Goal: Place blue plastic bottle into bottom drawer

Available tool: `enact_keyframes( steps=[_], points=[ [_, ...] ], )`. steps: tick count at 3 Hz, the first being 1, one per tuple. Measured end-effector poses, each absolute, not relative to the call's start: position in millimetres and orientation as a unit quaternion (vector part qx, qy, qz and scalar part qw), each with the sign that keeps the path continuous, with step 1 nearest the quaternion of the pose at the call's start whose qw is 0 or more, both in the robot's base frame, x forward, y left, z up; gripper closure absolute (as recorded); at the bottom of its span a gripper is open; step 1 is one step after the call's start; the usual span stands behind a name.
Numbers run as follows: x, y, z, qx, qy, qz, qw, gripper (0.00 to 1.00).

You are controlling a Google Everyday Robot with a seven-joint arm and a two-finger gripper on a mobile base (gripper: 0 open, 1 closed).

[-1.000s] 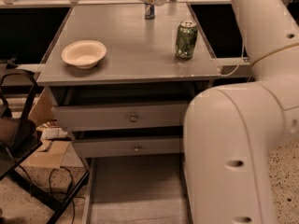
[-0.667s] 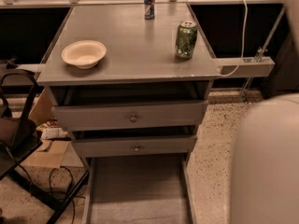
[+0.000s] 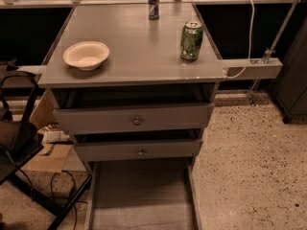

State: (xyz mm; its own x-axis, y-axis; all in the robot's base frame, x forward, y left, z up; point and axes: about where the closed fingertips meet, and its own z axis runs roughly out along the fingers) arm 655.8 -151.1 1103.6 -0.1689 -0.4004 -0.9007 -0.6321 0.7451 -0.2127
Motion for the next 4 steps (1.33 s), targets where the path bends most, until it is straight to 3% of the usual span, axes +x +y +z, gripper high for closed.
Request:
enact_keyframes(
  steps=[2,3,4],
  points=[
    [561.6,-188.5,952.7,-0.332,0.804,0.133,0.475,1.0],
    [546.8,-184.9,889.1,-0.343,0.799,0.167,0.465,1.0],
    [546.8,-184.8,889.2,-0.343,0.799,0.167,0.465,1.0]
  ],
)
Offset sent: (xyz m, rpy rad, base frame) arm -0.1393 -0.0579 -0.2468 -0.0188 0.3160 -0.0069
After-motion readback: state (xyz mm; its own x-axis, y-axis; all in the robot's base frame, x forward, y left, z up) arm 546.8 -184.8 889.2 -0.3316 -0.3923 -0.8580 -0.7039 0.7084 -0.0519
